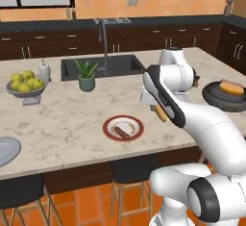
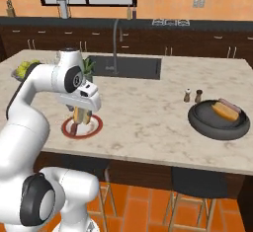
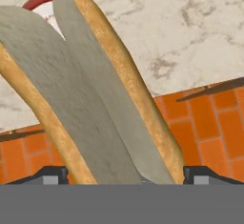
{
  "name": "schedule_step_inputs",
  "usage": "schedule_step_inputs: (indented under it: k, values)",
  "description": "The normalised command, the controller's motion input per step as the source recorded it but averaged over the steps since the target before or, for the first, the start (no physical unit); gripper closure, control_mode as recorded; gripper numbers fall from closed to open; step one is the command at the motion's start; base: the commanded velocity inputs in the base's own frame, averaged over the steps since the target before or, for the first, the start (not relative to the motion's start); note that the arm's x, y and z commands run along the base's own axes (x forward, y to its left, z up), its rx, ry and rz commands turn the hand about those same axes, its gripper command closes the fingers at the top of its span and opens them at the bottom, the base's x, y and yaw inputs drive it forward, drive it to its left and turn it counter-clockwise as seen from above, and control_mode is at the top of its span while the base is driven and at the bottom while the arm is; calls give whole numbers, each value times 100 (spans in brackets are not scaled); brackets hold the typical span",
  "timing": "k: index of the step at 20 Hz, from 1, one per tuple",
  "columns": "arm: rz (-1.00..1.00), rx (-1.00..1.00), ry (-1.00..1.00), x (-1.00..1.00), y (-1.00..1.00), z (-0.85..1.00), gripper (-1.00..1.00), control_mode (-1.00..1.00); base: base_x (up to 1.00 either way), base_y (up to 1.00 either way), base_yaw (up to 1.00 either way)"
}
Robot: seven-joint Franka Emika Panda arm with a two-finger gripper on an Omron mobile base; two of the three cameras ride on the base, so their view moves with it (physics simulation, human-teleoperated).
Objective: Place one bun and one sausage from the bowl on each plate.
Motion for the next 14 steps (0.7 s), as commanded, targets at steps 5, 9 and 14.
schedule_step_inputs:
  k: [5, 9, 14]
  values:
    - [0, 0, 0, 0, 0, 0, 100, 100, 48, 46, 6]
    - [4, 7, 11, 55, -22, -30, 100, -100, 0, 0, 0]
    - [5, 6, 7, 57, -14, -64, 100, -100, 0, 0, 0]
